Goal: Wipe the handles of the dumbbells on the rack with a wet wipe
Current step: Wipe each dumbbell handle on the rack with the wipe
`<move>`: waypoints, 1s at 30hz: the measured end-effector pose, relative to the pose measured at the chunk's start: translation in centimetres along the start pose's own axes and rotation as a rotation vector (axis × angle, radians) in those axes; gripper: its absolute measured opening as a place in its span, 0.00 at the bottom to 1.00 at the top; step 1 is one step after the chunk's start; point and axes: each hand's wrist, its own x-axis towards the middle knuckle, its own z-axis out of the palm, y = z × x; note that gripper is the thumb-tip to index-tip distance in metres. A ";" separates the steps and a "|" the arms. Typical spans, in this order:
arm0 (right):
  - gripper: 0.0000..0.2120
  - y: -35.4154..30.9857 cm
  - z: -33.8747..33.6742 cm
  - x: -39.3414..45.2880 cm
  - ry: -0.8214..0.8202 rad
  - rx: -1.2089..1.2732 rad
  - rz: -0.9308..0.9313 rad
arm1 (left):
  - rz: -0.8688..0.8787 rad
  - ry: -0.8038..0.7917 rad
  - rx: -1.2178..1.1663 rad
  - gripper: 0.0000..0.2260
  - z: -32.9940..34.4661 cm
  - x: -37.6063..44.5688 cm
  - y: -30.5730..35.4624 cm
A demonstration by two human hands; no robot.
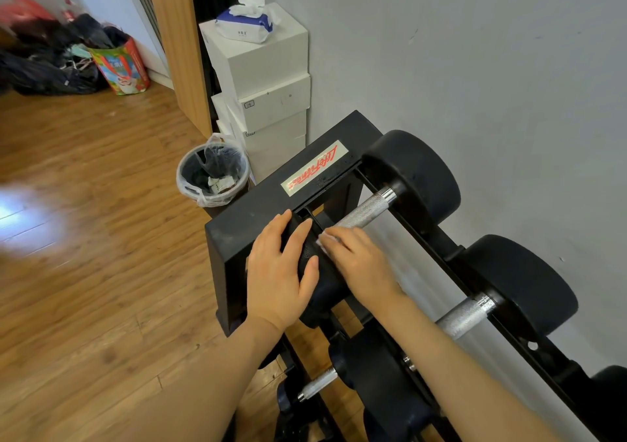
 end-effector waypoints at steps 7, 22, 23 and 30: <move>0.17 1.0 -1.2 1.8 0.058 -0.008 0.074 | -0.006 -0.008 0.019 0.23 -0.1 0.0 0.1; 0.18 0.7 -3.2 4.1 -0.398 -0.094 0.021 | 0.001 -0.013 -0.004 0.23 0.0 0.0 -0.1; 0.18 0.5 -3.0 4.0 -0.396 -0.067 0.031 | 0.001 -0.017 -0.005 0.23 0.0 0.0 -0.1; 0.15 1.1 -3.3 3.4 -0.251 -0.042 0.107 | 0.004 -0.017 0.006 0.23 -0.1 0.1 -0.2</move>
